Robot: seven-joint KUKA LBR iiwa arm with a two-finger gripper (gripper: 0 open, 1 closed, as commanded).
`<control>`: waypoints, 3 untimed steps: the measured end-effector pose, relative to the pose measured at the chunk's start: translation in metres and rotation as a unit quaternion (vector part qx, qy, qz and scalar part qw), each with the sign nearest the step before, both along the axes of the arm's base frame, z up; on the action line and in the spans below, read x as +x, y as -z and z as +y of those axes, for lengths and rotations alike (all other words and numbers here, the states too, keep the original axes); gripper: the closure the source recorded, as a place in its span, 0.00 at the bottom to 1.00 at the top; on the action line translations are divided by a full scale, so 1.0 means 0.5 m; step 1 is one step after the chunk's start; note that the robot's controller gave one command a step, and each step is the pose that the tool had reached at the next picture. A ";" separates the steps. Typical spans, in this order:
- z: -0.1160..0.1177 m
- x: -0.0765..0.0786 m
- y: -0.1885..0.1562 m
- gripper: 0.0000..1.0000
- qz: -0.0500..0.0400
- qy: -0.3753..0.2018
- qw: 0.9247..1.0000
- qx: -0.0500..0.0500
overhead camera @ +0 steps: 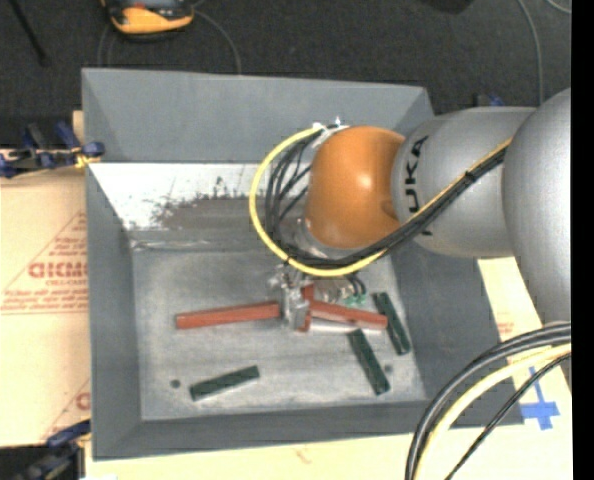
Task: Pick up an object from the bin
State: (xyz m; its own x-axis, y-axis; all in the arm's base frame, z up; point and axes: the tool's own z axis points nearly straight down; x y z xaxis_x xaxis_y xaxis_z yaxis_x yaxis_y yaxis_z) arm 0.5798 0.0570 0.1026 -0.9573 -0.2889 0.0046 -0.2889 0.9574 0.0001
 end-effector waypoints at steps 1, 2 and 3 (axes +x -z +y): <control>-0.038 0.023 -0.124 1.00 -0.003 -0.042 0.999 0.001; 0.002 -0.025 -0.224 1.00 -0.002 -0.127 0.992 0.000; 0.043 -0.039 -0.152 0.00 -0.004 -0.059 0.998 0.002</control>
Offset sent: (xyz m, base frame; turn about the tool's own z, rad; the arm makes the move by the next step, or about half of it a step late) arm -0.0286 0.0215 0.1366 -0.3079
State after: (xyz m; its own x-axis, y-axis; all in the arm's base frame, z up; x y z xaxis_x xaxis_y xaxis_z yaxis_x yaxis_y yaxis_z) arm 0.5601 0.0786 0.1784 -0.9166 -0.3998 -0.0049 -0.3998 0.9166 -0.0001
